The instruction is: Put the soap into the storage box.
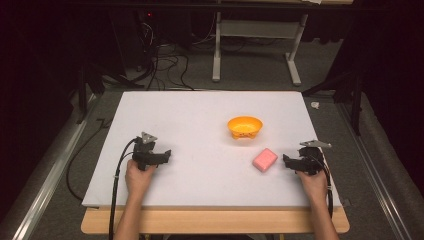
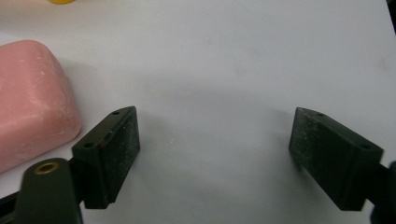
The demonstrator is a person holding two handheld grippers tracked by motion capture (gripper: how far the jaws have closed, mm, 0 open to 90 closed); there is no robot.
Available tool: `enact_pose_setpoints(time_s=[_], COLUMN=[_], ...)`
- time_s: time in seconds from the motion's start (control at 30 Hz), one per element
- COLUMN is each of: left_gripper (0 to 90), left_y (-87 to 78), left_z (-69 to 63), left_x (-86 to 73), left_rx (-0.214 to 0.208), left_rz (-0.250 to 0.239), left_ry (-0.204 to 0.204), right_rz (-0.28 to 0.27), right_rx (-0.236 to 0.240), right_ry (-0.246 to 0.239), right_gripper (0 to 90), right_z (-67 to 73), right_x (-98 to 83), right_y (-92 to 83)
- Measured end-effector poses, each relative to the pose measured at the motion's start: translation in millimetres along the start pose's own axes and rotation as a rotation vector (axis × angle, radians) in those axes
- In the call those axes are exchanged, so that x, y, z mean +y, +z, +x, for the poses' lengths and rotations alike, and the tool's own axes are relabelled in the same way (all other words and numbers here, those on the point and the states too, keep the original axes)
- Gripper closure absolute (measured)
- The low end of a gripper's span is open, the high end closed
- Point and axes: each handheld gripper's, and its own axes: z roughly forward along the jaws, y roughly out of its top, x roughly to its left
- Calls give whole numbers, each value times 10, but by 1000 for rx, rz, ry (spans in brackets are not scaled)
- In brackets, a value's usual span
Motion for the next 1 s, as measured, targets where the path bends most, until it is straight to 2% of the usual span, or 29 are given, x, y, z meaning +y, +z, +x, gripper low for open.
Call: enact_pose_setpoints(time_s=[0.2, 0.53, 1.0], left_gripper=[169, 169, 169], left_y=[0, 0, 1], left_z=[1, 0, 1], left_x=[0, 0, 0], left_rx=[0, 0, -1], left_rz=[0, 0, 0], left_ry=[0, 0, -2], right_rz=[18, -36, -68], right_rx=[11, 52, 100], right_ry=[6, -3, -11], right_gripper=[146, 145, 143], right_z=[-16, 8, 86], right_x=[-2, -36, -120], right_y=[-31, -216, -348])
